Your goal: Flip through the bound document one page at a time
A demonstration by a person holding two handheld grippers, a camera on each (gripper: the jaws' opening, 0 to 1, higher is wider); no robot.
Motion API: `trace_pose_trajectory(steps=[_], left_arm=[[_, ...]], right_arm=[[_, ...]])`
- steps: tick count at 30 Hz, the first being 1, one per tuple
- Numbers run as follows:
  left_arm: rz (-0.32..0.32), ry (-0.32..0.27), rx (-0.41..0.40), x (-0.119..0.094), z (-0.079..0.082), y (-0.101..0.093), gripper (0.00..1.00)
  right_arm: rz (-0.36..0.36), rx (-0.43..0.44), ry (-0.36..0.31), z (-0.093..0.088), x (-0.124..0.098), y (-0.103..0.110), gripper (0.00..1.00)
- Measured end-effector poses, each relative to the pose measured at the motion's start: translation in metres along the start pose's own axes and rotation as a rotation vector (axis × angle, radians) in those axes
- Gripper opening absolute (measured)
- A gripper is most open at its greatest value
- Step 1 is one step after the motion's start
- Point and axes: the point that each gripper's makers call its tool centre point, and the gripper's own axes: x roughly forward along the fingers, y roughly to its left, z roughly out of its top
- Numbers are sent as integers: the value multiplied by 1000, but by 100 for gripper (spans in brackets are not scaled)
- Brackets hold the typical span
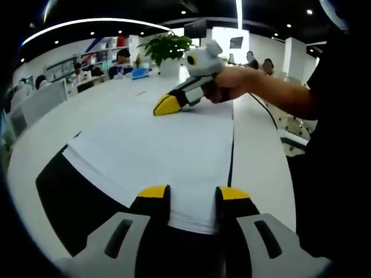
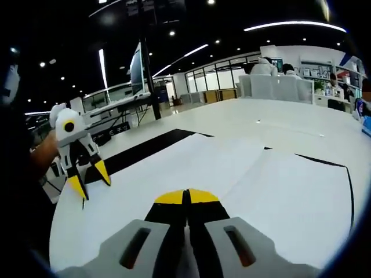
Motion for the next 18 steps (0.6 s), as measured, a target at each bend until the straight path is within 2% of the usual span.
trace_pose_trajectory(steps=[10,18], left_arm=[[0,45,22,1,-1,-6,33],[36,36,-5,1,0,-6,32]], right_arm=[[3,10,-29,-9,-19,18,2],[12,-29,12,-23,-36,44,2]])
